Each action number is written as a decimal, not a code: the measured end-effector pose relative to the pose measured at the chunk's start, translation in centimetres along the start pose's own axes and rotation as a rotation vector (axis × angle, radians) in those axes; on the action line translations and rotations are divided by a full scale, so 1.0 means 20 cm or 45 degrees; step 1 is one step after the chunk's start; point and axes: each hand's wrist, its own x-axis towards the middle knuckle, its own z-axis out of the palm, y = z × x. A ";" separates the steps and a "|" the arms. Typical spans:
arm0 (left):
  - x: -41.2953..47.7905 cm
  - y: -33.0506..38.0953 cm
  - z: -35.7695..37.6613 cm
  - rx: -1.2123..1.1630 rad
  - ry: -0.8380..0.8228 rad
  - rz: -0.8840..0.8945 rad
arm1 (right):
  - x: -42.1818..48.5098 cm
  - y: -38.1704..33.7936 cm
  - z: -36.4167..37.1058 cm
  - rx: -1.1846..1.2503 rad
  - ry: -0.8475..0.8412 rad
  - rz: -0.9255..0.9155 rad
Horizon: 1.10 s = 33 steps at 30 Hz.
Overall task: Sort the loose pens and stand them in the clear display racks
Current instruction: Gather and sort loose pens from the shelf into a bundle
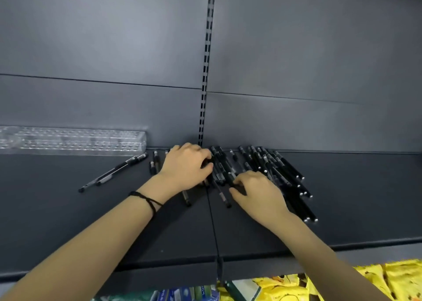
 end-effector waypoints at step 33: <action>0.21 0.11 0.07 -2.258 0.378 -0.986 | 0.49 0.12 -0.01 0.023 -0.174 -0.032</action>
